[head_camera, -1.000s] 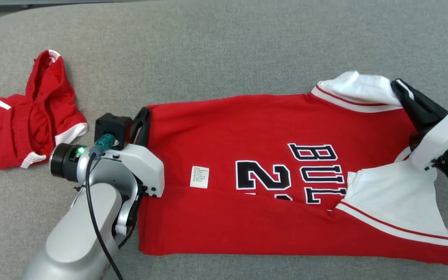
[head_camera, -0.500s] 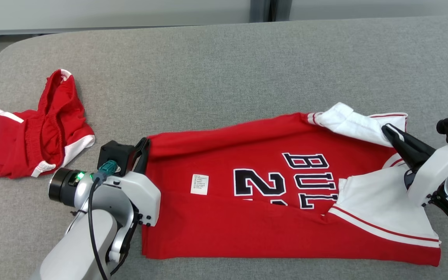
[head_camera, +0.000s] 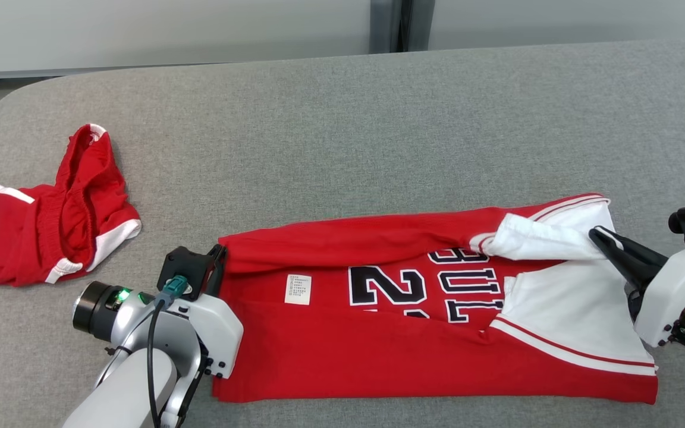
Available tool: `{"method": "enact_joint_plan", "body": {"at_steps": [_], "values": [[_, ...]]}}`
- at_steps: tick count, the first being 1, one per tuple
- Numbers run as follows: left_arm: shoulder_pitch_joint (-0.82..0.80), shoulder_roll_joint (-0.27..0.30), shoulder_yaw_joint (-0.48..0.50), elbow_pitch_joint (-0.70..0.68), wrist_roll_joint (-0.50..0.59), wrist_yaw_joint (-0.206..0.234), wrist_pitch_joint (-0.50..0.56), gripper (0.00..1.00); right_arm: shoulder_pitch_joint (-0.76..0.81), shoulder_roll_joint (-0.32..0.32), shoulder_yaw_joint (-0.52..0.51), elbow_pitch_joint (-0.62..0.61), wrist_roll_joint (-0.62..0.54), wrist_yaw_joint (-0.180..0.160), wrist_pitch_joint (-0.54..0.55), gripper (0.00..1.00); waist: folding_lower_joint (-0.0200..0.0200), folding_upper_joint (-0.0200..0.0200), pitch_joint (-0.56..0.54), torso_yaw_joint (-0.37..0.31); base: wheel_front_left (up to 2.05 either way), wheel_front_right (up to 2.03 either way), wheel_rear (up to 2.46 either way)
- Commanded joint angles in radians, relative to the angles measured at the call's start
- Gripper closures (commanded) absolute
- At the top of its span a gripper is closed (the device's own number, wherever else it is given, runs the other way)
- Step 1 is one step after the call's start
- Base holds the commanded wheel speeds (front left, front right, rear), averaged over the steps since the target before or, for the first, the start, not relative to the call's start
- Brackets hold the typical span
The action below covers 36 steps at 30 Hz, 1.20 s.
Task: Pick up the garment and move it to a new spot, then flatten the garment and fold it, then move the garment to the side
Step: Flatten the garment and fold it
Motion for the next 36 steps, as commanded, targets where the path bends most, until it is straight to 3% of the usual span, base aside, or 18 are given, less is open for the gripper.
{"method": "enact_joint_plan", "body": {"at_steps": [1,15,36], "values": [[0.010,0.010,0.000,0.001,0.005,0.000,-0.001,1.00,0.016,-0.012,-0.008,-0.005,-0.001,0.000,0.006,1.00,0.0000,0.0000,-0.002,-0.002,0.00,0.00,0.00],[0.038,0.046,-0.029,-0.004,0.031,0.026,0.014,1.00,0.084,-0.068,-0.038,-0.095,-0.017,0.000,0.119,1.00,0.0000,0.0000,-0.009,-0.005,0.00,0.00,0.00],[0.052,0.095,-0.096,-0.038,0.088,0.035,0.050,1.00,0.152,-0.099,-0.099,-0.175,-0.087,0.000,0.258,1.00,0.0000,0.0000,0.003,0.002,0.00,0.00,0.00]]}}
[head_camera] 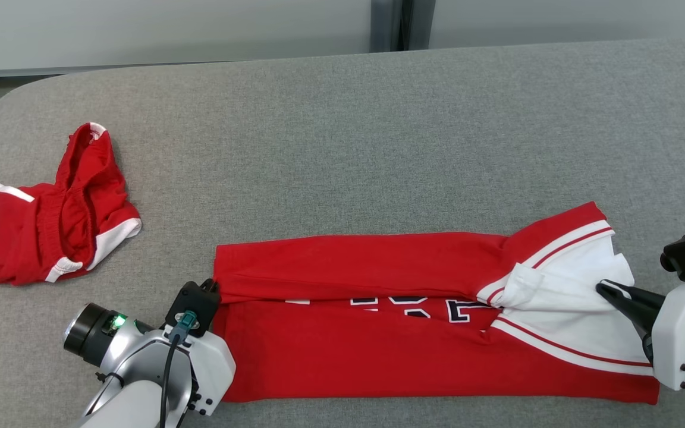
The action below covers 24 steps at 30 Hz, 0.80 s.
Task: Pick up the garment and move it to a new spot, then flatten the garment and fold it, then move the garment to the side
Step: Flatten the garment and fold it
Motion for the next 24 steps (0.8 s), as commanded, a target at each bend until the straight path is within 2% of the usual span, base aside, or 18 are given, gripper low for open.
{"method": "enact_joint_plan", "body": {"at_steps": [1,16,17,18,19,20,24], "values": [[0.010,0.009,0.000,-0.003,0.003,0.004,0.002,1.00,0.018,-0.004,-0.011,-0.008,-0.003,0.000,0.007,1.00,0.0000,0.0000,0.001,0.000,0.00,0.00,0.00],[0.018,0.026,-0.021,-0.022,-0.015,-0.015,0.016,1.00,0.066,0.007,-0.054,-0.030,-0.005,0.000,0.048,1.00,0.0000,0.0000,0.002,0.001,0.00,0.00,0.00],[0.021,0.027,-0.021,-0.021,-0.018,-0.016,0.023,1.00,0.069,0.009,-0.063,-0.027,0.005,0.000,0.049,0.62,0.0000,0.0000,0.000,0.000,0.00,0.00,0.00],[0.026,0.025,-0.020,-0.020,-0.025,-0.014,0.031,1.00,0.073,0.010,-0.069,-0.025,0.008,0.000,0.054,0.00,0.0000,0.0000,-0.001,0.000,0.00,0.00,0.00],[0.032,0.023,-0.021,-0.022,-0.032,-0.016,0.040,0.60,0.077,0.013,-0.072,-0.027,0.011,0.000,0.061,0.00,0.0000,0.0000,-0.003,0.000,0.00,0.00,0.00],[0.033,0.024,-0.021,-0.025,-0.036,-0.017,0.043,0.02,0.083,0.015,-0.076,-0.029,0.016,0.000,0.066,0.00,0.0000,0.0000,-0.005,-0.001,0.00,0.00,0.00],[0.028,0.033,-0.004,-0.036,-0.043,0.003,0.038,0.00,0.092,0.013,-0.098,-0.034,0.020,0.000,0.080,0.00,0.0000,0.0000,-0.013,-0.001,0.00,0.00,0.00]]}}
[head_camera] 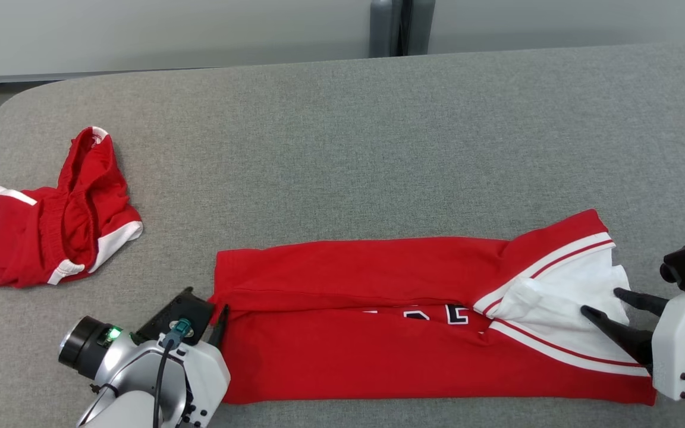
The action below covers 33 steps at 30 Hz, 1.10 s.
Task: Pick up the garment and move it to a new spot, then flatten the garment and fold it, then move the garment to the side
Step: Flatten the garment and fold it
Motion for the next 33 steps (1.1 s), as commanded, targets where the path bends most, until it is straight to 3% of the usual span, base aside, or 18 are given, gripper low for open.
{"method": "enact_joint_plan", "body": {"at_steps": [1,9,15,19,25,33], "values": [[-0.003,0.011,0.016,-0.006,-0.007,0.014,-0.010,0.00,0.015,-0.002,-0.020,-0.002,0.005,0.000,0.000,0.00,0.0000,0.0000,-0.006,-0.001,0.00,0.00,0.00],[-0.001,0.008,0.083,-0.057,-0.015,0.101,-0.076,0.00,0.037,0.021,-0.133,0.029,-0.032,0.000,-0.076,0.00,0.0000,0.0000,-0.033,-0.002,0.00,0.00,0.00],[0.036,-0.034,0.143,-0.080,-0.050,0.143,-0.211,0.00,0.076,0.087,-0.259,0.066,-0.076,0.000,-0.212,0.00,0.0000,0.0000,-0.053,-0.006,0.00,0.00,0.00],[0.076,-0.091,0.214,-0.074,-0.111,0.163,-0.352,0.00,0.113,0.156,-0.350,0.094,-0.096,0.000,-0.324,0.00,0.0000,0.0000,-0.066,-0.011,0.00,0.00,0.00],[0.146,-0.170,0.305,-0.056,-0.127,0.128,-0.450,0.00,0.184,0.264,-0.441,0.141,-0.142,0.000,-0.455,0.00,0.0000,0.0000,-0.079,-0.020,0.00,0.00,0.00],[0.272,-0.317,0.471,-0.148,0.078,0.078,-0.450,0.00,0.254,0.358,-0.514,0.183,-0.263,0.000,-0.479,0.00,0.0000,0.0000,-0.080,-0.032,0.00,0.00,0.00]]}}
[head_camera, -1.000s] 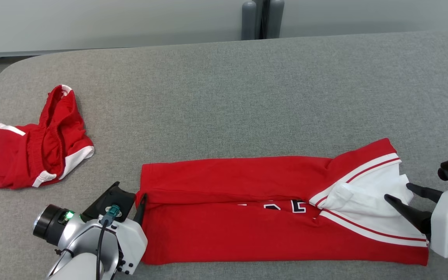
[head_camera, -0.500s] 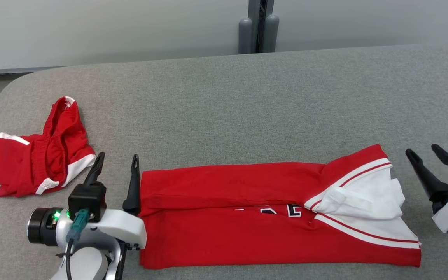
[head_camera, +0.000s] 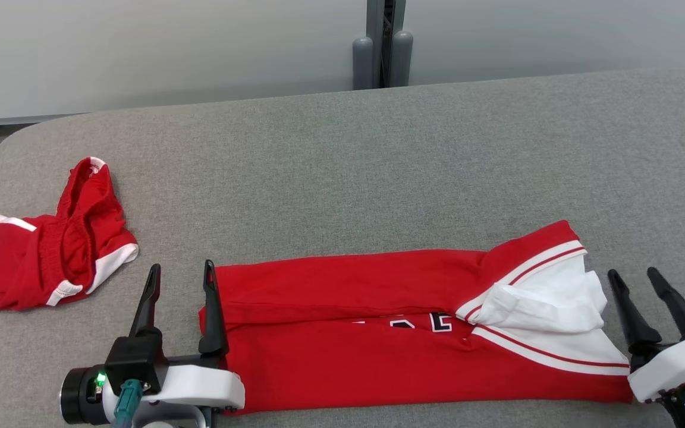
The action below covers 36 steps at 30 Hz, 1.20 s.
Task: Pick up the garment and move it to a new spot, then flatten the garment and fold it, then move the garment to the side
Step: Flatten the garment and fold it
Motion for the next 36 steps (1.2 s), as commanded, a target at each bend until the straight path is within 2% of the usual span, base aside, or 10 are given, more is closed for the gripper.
{"method": "enact_joint_plan", "body": {"at_steps": [1,7,12,17,21,27,31,36], "values": [[0.011,-0.011,0.024,-0.008,0.021,-0.011,-0.004,0.00,0.014,0.016,-0.006,0.003,-0.007,0.000,-0.006,0.00,0.0000,-0.0001,0.002,-0.001,0.00,0.00,0.00],[0.046,-0.075,0.093,-0.001,0.095,-0.081,-0.004,0.00,0.036,0.045,-0.017,0.007,-0.013,0.000,-0.007,0.00,0.0000,-0.0001,0.016,0.002,0.00,0.00,0.00],[0.016,-0.095,0.122,0.015,0.132,-0.133,-0.004,0.00,0.018,0.019,0.020,0.009,0.022,0.000,0.036,0.00,0.0000,-0.0001,0.026,0.011,0.00,0.00,0.00],[0.011,-0.102,0.131,0.060,0.150,-0.169,-0.004,0.00,0.008,-0.034,0.077,-0.026,0.115,0.000,0.154,0.00,0.0000,-0.0001,0.044,0.018,0.00,0.00,0.00],[0.001,-0.105,0.128,0.080,0.159,-0.180,-0.004,0.00,-0.006,-0.076,0.104,-0.034,0.149,0.000,0.209,0.00,0.0000,-0.0001,0.060,0.025,0.00,0.00,0.00],[-0.025,-0.109,0.129,0.094,0.178,-0.191,-0.004,0.00,-0.047,-0.141,0.172,-0.057,0.263,0.000,0.298,0.00,0.0000,-0.0001,0.103,0.040,0.00,0.00,0.00],[-0.036,-0.109,0.134,0.093,0.188,-0.194,-0.004,0.00,-0.071,-0.164,0.220,-0.061,0.335,0.000,0.336,0.00,0.0000,-0.0001,0.116,0.049,0.00,0.00,0.00],[-0.046,-0.110,0.142,0.091,0.201,-0.199,-0.004,0.00,-0.104,-0.159,0.283,-0.053,0.400,0.000,0.336,0.00,0.0000,-0.0001,0.124,0.055,0.00,0.00,0.00]]}}
